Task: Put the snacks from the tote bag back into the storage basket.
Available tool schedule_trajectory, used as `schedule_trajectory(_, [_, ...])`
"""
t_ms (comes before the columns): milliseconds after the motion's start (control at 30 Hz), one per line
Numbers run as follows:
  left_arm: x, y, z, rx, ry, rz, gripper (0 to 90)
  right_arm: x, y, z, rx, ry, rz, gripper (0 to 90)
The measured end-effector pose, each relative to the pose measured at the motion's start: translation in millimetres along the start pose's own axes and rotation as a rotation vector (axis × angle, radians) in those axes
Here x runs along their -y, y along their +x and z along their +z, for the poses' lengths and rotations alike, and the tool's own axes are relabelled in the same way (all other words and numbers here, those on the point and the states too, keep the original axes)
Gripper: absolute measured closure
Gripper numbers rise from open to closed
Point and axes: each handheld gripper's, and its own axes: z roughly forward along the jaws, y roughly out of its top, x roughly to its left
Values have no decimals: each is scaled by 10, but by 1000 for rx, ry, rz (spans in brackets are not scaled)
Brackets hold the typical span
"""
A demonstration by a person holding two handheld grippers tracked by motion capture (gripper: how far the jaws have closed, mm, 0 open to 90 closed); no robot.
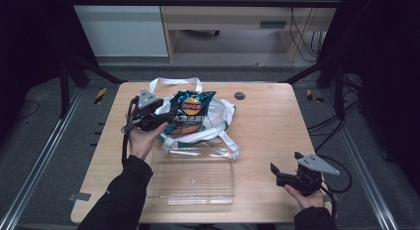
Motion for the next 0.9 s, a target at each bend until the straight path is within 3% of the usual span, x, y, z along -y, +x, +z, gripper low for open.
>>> schedule_trajectory(433, [9, 1, 155, -5, 6, 27, 465, -2, 2, -2, -2, -1, 2, 56])
schedule_trajectory(900, [28, 3, 286, -1, 30, 18, 535, -4, 0, -5, -3, -2, 3, 56])
